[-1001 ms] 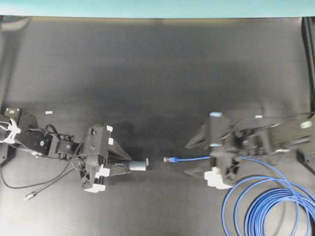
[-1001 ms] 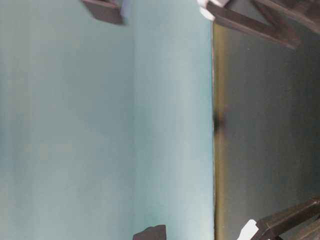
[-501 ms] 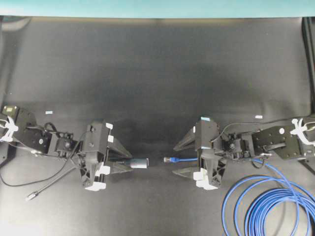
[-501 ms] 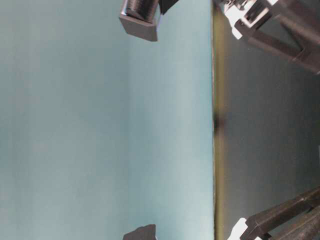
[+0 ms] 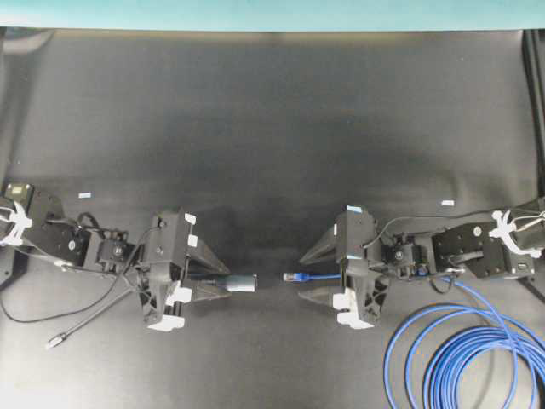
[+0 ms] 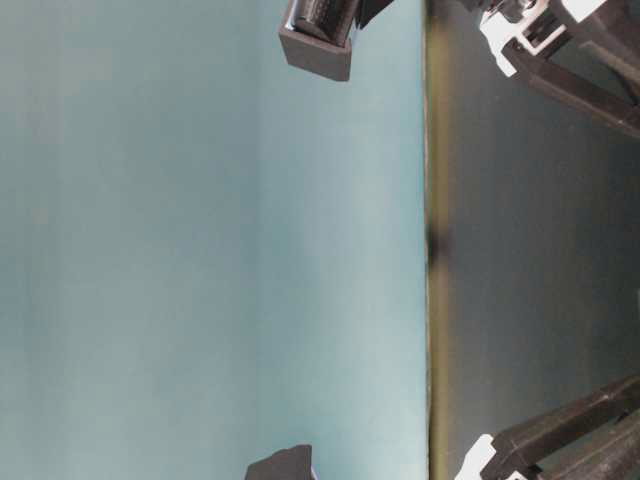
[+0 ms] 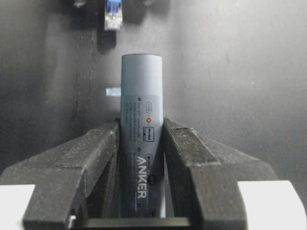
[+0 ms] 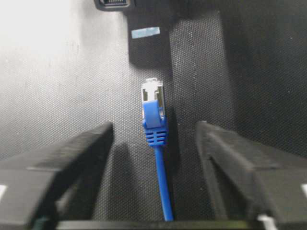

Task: Insert the LAN cable into the hub.
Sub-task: 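Lift both and bring the blue plug toward the hub's end port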

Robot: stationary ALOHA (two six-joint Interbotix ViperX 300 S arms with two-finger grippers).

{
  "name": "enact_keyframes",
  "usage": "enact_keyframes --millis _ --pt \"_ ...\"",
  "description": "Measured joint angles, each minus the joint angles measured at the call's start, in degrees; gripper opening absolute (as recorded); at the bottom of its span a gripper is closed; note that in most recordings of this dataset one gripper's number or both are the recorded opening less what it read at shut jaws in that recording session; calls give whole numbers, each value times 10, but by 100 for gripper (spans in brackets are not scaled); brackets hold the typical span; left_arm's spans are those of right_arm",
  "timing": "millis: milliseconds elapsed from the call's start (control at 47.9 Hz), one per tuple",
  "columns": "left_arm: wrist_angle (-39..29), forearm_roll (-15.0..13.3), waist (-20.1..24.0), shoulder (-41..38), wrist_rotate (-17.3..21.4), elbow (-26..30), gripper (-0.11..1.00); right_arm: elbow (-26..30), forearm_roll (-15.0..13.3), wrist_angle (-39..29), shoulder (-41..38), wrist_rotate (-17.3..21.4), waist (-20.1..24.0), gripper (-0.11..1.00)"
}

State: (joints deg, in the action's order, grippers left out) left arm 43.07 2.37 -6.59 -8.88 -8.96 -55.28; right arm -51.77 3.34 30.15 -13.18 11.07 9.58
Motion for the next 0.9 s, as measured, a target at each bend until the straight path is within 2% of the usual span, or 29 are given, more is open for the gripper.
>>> enact_keyframes --millis 146,480,709,897 --pt "-8 0 0 0 0 3 28 -1 0 6 -4 -1 1 14" --pt "-13 0 -1 4 0 10 28 -1 4 1 -1 0 5 14" --pt "-76 -1 0 18 2 25 28 4 7 -59 45 1 9 14" --pt "-94 -1 4 23 0 35 28 11 7 -95 69 0 9 14"
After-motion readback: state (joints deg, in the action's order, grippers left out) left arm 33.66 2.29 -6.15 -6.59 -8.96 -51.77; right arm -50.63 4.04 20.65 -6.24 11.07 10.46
